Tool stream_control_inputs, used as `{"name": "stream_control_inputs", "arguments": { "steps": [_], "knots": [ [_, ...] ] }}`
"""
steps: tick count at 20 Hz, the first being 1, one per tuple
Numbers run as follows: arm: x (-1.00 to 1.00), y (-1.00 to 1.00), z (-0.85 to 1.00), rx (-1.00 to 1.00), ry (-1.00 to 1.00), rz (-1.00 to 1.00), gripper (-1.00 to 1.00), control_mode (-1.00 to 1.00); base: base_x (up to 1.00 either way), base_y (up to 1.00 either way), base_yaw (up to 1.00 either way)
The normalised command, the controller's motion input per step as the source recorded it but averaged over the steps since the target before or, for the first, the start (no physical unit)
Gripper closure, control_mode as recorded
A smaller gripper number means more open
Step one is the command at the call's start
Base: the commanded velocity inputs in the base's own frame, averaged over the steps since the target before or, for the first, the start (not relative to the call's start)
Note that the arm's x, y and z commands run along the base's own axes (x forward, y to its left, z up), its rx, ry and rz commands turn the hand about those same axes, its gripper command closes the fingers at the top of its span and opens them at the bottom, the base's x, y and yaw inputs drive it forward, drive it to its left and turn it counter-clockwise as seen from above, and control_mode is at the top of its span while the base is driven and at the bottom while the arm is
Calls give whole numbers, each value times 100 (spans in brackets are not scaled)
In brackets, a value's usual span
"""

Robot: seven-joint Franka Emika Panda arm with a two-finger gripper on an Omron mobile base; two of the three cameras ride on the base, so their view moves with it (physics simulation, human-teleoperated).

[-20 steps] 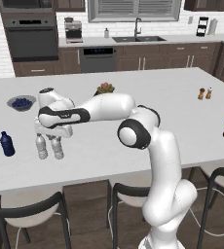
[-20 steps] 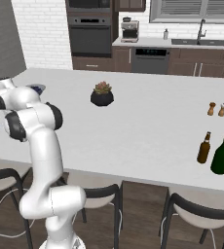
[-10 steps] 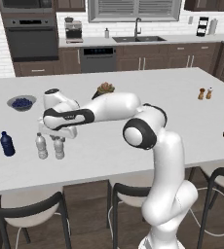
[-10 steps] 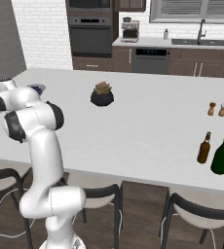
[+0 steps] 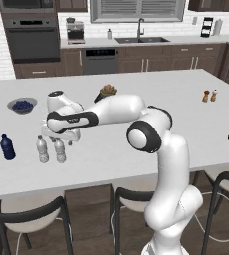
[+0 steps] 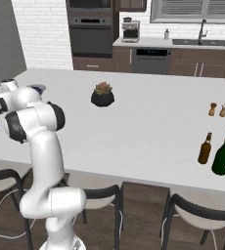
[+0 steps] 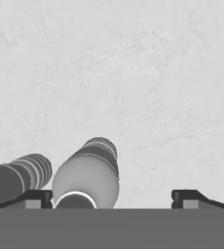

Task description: Move the plastic bottles in the middle to the plastics group, and the glass bottles in the middle to the glass group.

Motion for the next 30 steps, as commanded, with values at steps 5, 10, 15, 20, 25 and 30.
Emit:
{"name": "stream_control_inputs", "arguments": {
  "steps": [5, 10, 15, 20, 25, 30],
  "knots": [
    [6, -4, 12, 1, -2, 0, -100, -100, 0, 0, 0],
    [3, 0, 30, 3, -6, 0, -100, -100, 0, 0, 0],
    [0, -2, 34, 2, -6, 0, -100, -100, 0, 0, 0],
    [-47, -38, 28, 4, -15, 16, -100, -100, 0, 0, 0],
    [-73, -76, 0, 0, -24, 46, -100, -100, 0, 0, 0],
    [-60, -82, 14, 0, -16, 46, -100, -100, 0, 0, 0]
  ]
}}
